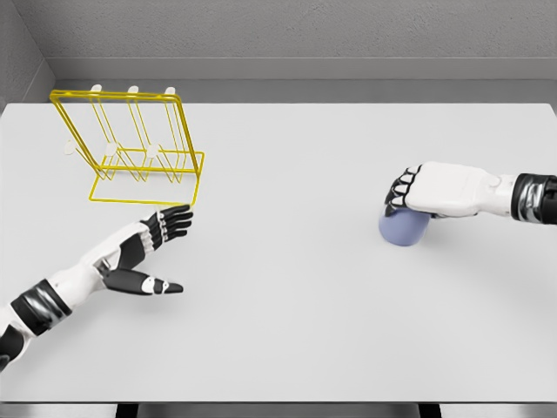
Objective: Place the cup on the cup holder with both arms
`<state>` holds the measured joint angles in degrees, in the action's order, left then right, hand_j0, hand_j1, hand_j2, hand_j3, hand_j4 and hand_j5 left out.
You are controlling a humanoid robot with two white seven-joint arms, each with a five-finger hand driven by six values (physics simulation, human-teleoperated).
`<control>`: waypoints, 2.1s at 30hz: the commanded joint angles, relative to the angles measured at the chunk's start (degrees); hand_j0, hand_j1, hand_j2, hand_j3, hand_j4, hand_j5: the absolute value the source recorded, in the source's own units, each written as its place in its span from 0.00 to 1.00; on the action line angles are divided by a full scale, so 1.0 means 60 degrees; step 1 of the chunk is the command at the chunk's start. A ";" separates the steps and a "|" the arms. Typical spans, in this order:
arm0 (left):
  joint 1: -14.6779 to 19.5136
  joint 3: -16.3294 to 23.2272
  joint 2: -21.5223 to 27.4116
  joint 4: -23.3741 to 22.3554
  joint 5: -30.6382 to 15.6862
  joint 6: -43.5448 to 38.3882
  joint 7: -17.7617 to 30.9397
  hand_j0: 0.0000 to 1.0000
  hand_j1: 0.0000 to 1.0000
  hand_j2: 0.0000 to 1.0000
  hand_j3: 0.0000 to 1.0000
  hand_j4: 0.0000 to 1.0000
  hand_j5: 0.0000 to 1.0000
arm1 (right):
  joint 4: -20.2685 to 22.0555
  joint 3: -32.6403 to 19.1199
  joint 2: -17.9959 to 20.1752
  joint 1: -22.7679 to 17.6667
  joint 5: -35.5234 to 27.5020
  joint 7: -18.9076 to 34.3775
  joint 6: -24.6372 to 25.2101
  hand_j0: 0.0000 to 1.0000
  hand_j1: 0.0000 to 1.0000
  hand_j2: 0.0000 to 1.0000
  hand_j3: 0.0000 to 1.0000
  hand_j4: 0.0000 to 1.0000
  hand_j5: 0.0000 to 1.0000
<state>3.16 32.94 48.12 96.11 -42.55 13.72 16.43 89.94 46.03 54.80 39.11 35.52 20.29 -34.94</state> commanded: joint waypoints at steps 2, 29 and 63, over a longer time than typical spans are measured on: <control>0.0015 0.0150 -0.0124 -0.0140 0.0090 -0.0001 0.0001 1.00 1.00 1.00 1.00 1.00 1.00 | 0.0009 -0.0010 0.0022 0.0044 -0.0002 0.0031 -0.0010 0.66 0.66 0.66 0.66 0.66 0.66; 0.0381 0.0224 -0.0212 -0.0316 0.0105 -0.0001 0.0001 1.00 1.00 1.00 1.00 1.00 1.00 | 0.1870 -0.0596 -0.0183 0.0381 -0.0061 0.0880 -0.0010 0.55 0.55 0.55 0.55 0.55 0.55; 0.0469 0.0224 -0.0212 -0.0315 0.0120 -0.0001 0.0001 1.00 1.00 1.00 1.00 1.00 1.00 | 0.1884 0.0913 -0.3333 0.1450 0.0085 0.1437 -0.0010 0.53 0.53 0.53 0.53 0.53 0.53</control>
<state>6.06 34.29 46.77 94.19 -41.60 13.71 16.43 101.24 51.19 35.30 48.16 36.39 28.97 -35.19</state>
